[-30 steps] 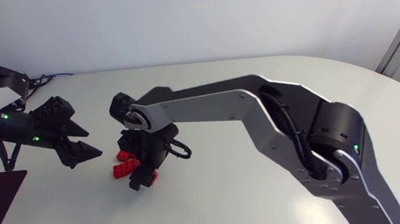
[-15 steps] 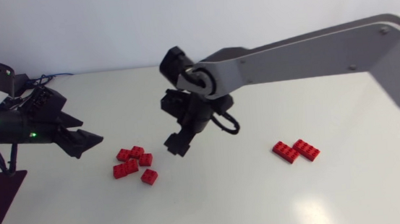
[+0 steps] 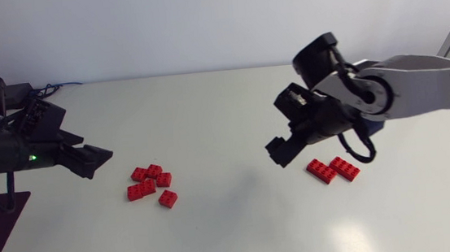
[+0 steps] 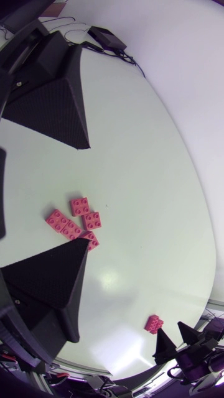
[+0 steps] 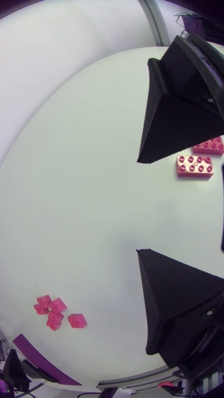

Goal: Sort duplo bricks by size, large to the right and small to the left

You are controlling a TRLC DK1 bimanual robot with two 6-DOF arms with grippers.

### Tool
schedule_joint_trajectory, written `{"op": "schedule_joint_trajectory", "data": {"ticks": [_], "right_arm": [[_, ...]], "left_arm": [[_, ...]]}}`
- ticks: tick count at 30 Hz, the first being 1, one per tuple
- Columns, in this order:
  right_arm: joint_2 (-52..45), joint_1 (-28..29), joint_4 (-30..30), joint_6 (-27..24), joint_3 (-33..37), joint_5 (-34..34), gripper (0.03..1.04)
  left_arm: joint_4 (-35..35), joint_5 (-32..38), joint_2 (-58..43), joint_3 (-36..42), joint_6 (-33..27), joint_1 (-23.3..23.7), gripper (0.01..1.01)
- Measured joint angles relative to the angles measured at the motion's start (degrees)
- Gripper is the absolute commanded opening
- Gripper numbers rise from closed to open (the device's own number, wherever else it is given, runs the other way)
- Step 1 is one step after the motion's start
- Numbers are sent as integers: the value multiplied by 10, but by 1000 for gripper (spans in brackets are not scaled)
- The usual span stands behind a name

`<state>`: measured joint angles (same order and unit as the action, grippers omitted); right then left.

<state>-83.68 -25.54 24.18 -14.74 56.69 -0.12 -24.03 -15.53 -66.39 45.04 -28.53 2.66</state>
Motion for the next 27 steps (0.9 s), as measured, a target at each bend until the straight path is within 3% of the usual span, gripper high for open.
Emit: {"op": "schedule_joint_trajectory", "data": {"ticks": [7, 13, 20, 27], "right_arm": [[135, 57, -4, -2, -112, -2, 992], [241, 89, 14, -11, -163, -2, 992], [311, 99, 49, -14, -189, -2, 992], [348, 111, 76, -23, -190, -2, 992]], "left_arm": [[-8, 13, 56, -53, 34, -53, 990], [-12, 25, 85, -84, 78, -126, 990], [19, 25, -45, -84, 103, -198, 980], [24, 25, -171, -19, 111, -223, 969]]}}
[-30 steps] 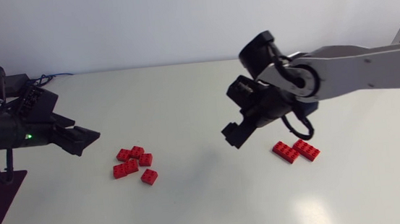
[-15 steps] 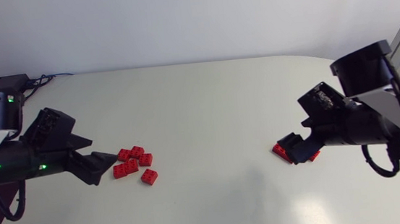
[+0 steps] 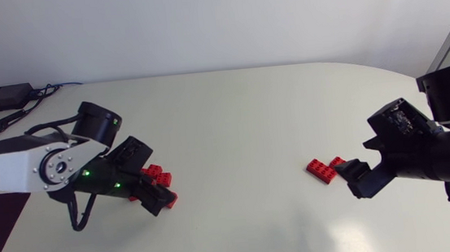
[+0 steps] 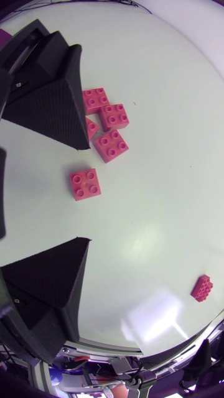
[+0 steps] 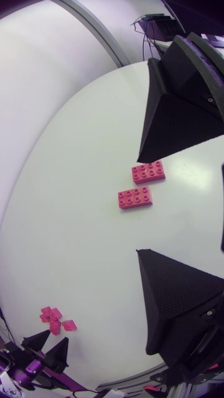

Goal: Sort duplo bricks by size, large to the right and small to the left

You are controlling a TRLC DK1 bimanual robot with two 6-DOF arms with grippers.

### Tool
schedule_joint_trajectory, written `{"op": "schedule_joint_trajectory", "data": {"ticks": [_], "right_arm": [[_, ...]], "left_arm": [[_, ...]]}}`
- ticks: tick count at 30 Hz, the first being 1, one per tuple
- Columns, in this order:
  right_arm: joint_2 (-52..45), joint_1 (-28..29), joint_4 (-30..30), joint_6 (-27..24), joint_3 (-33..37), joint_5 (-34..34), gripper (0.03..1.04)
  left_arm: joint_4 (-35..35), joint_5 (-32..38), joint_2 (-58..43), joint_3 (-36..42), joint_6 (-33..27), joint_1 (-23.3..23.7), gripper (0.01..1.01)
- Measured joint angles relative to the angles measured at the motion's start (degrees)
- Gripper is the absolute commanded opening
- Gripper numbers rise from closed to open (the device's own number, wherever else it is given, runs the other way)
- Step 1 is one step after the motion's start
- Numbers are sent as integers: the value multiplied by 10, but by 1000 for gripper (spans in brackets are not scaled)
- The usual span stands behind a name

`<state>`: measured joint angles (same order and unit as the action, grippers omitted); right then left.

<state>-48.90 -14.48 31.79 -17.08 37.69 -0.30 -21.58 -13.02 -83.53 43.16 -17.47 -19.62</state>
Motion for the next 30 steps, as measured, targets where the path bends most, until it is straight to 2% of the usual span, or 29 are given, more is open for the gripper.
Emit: {"op": "schedule_joint_trajectory", "data": {"ticks": [4, 16, 23, 30], "right_arm": [[6, 7, 5, -5, 0, 1, 992], [8, 19, 6, -12, -1, 12, 992], [15, 33, 6, -23, -1, 18, 992], [18, 33, 7, -23, -7, 18, 992]], "left_arm": [[1, 0, -42, 25, 7, -7, 967], [2, -33, -67, 26, 17, -45, 851], [-7, -35, -91, 26, 17, -37, 851], [-11, -37, -104, 34, 0, -4, 851]]}}
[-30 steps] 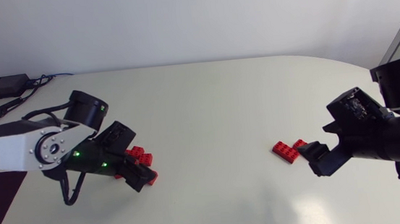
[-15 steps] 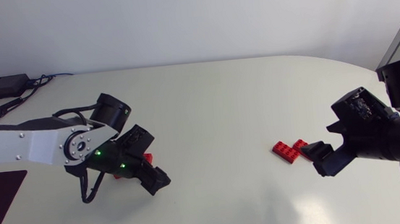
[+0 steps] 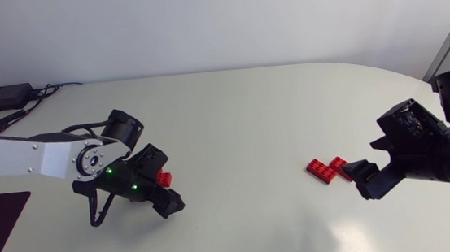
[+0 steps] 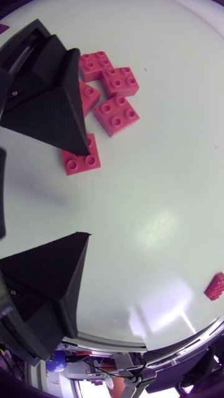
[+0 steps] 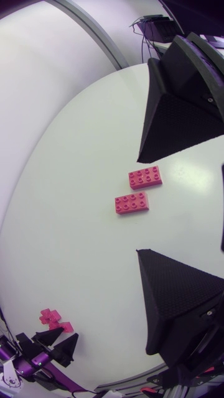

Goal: Sort duplo bricks by size, large to the right and small to the left

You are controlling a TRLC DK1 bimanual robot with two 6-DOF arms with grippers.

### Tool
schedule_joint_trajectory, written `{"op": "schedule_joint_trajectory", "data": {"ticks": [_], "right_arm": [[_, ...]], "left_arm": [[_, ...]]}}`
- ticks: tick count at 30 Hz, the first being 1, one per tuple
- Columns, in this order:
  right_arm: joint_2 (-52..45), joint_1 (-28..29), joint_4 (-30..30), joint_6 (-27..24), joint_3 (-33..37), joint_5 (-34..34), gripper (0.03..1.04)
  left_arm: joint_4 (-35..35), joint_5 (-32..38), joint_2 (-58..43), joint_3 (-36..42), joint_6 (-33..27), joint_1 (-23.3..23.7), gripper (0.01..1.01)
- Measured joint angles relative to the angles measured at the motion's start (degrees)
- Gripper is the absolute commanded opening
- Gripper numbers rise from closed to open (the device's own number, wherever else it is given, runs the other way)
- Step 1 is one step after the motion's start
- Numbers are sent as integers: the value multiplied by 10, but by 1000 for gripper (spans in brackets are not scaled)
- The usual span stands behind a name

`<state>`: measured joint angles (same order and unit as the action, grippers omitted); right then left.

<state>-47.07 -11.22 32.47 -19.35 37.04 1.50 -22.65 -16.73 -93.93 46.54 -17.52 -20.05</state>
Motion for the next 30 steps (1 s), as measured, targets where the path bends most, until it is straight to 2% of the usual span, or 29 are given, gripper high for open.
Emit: {"op": "schedule_joint_trajectory", "data": {"ticks": [5, 8, 12, 19, 30], "right_arm": [[3, 0, 2, 0, -1, 0, 992], [4, 0, 2, 0, -2, 0, 992], [15, 0, -3, 0, -12, 0, 992], [51, 30, -29, 0, -30, -1, 992], [123, 101, -73, -11, -71, -3, 992]], "left_arm": [[0, 3, -10, 13, -13, 31, 861], [1, 5, -10, 15, -15, 40, 962], [25, 8, 18, 11, -15, 41, 985], [108, 119, 171, -33, -8, 40, 984], [115, 233, 315, -111, -9, 37, 985]]}}
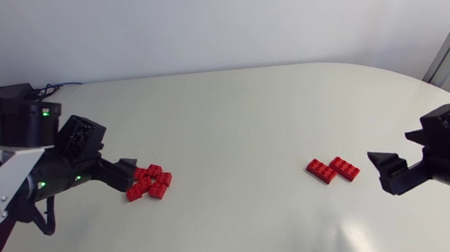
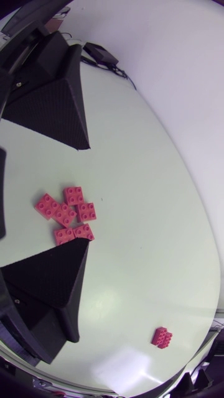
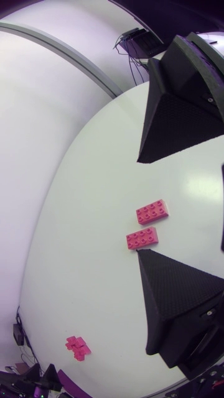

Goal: Sort duplo bricks by size, large to the right and small to the left

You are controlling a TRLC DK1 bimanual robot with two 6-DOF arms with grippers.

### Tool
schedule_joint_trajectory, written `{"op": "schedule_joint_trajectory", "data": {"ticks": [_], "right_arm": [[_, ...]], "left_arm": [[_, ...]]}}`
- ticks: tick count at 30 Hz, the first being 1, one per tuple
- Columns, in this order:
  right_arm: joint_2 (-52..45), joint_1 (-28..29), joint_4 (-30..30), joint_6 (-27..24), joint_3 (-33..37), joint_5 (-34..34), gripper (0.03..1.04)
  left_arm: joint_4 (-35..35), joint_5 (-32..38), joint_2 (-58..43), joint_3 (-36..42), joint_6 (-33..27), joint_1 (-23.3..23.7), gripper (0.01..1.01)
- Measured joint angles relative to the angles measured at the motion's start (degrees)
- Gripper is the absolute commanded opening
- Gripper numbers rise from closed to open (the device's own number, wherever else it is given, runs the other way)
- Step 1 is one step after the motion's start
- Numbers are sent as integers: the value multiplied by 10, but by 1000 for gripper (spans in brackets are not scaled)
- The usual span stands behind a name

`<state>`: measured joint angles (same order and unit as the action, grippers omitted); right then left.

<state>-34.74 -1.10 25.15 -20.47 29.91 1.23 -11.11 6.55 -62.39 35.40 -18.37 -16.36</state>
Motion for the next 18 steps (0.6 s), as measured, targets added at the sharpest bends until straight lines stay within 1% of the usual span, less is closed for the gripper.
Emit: {"op": "schedule_joint_trajectory", "data": {"ticks": [5, 9, 14, 18], "right_arm": [[21, 24, -24, -15, -22, 1, 993], [52, 35, -44, -19, -43, 2, 993], [72, 42, -63, -26, -57, 2, 993], [93, 46, -76, -31, -71, 2, 993]], "left_arm": [[7, 28, 80, -18, 0, 0, 985], [9, 38, 145, -50, -2, 1, 985], [3, 41, 214, -85, -7, 20, 985], [-5, 44, 266, -103, -16, 24, 985]]}}
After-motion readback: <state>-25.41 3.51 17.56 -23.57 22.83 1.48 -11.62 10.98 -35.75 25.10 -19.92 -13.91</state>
